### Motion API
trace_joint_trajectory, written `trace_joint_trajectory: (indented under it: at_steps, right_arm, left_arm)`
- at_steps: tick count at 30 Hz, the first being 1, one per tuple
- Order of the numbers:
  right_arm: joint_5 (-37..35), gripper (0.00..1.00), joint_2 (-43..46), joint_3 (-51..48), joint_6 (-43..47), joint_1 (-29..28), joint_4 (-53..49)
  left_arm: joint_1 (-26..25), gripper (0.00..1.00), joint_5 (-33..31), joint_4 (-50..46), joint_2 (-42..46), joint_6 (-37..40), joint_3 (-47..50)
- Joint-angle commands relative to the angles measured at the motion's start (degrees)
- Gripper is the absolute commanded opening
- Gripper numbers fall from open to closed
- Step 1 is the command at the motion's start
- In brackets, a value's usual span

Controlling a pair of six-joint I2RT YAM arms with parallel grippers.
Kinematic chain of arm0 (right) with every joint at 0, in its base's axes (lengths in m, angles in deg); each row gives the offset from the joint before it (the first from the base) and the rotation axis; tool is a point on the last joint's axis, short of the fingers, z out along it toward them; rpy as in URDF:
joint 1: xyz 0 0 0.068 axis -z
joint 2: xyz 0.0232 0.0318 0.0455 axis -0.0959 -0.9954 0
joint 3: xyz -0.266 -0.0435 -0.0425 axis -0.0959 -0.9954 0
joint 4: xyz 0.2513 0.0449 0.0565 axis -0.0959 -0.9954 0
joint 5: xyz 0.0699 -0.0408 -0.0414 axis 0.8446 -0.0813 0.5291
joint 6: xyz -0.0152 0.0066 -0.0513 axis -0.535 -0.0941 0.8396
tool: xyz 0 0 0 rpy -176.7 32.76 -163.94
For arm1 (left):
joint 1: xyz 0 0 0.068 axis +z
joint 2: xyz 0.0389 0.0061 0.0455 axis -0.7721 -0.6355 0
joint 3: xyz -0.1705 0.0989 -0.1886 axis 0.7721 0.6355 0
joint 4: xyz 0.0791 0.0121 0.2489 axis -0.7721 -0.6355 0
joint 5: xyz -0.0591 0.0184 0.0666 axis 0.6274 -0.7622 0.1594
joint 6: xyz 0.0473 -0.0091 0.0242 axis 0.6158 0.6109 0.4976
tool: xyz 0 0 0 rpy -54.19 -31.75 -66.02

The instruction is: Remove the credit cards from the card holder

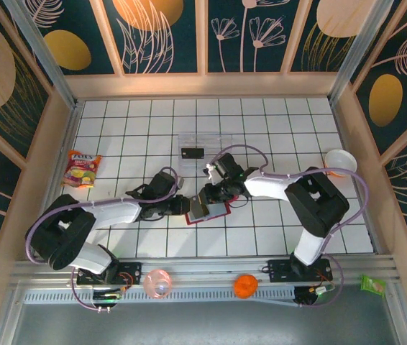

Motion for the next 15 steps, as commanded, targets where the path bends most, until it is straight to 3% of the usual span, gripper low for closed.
trace_joint_trajectory:
  at_steps: [1,11,15]
  right_arm:
    - [0.93,0.27,-1.26,0.64,0.84,0.56,-1.40]
    - [5.56,0.28,-1.78,-1.71,-0.97,0.04,1.55]
    - [6.39,0.21,-2.76,-2.91,-2.31,0.12,3.53]
  left_arm:
    - [0.05,0.23,-1.15,-1.93,-1.55,0.87,-0.73]
    - [0.07,0.20,-1.49,-2.96,-3.55,1.29,-0.91]
    - [0.04,0.19,-1.35,-2.78,-3.51,1.29,-0.93]
